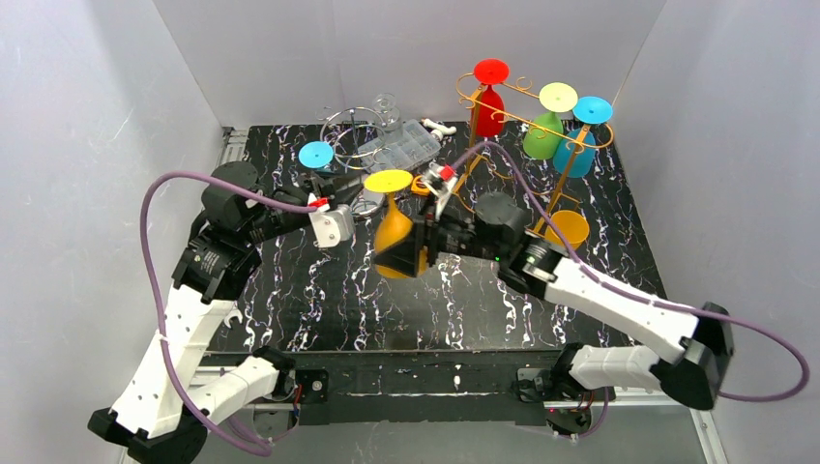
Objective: Place the wine glass upside down on the wine glass rack
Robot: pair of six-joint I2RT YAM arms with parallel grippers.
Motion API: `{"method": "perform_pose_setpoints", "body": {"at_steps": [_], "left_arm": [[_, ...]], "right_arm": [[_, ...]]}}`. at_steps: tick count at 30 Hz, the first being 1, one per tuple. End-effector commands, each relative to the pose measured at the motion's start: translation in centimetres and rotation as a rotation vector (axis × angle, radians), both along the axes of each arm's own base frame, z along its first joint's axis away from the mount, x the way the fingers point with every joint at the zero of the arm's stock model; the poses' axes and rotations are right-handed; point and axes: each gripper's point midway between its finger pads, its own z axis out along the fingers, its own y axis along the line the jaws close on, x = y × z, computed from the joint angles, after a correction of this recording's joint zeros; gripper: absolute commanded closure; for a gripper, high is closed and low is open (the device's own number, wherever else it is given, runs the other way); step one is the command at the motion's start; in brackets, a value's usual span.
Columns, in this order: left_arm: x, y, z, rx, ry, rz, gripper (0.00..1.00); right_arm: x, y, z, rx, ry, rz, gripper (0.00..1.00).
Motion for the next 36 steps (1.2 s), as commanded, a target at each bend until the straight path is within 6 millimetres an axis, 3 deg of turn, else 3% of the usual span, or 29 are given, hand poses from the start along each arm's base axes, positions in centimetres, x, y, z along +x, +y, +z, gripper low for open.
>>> {"method": "perform_pose_setpoints", "body": {"at_steps": [1, 2, 4, 8, 14, 20, 27, 36], "left_arm": [[1.2, 1.4, 2.3, -0.054, -0.076, 0.097, 0.30], [1.2, 1.3, 2.0, -0.051, -0.067, 0.094, 0.09], [1.3, 1.3, 1.7, -0.052, -0.058, 0.097, 0.03], [2.1, 2.0, 1.3, -0.091, 0.038, 0.172, 0.02], [2.2, 2.6, -1.1, -0.074, 0.127, 0.219, 0.02], [1.9, 2.5, -2.4, -0.059, 0.186, 0.211, 0.02], [2.0, 2.2, -3.4, -0.039, 0.240, 0.204, 0.02], [2.9, 1.9, -4.8, 0.000, 0.276, 0.206, 0.02]], "right_arm": [[2.6, -4.1, -0.1, 0.028, -0.106, -0.252, 0.39], [3.1, -4.5, -0.3, 0.018, -0.116, -0.286, 0.43], [4.9, -5.3, -1.3, -0.039, -0.134, -0.387, 0.48], [8.9, -8.3, -3.5, -0.150, -0.212, -0.638, 0.49], [14.9, -13.1, -5.8, -0.286, -0.339, -1.056, 0.49], [18.7, -14.9, -6.8, -0.380, -0.421, -1.348, 0.55], [20.9, -15.6, -7.7, -0.462, -0.498, -1.553, 0.56], [24.2, -16.0, -4.6, -0.446, -0.552, -1.644, 0.62]]}}
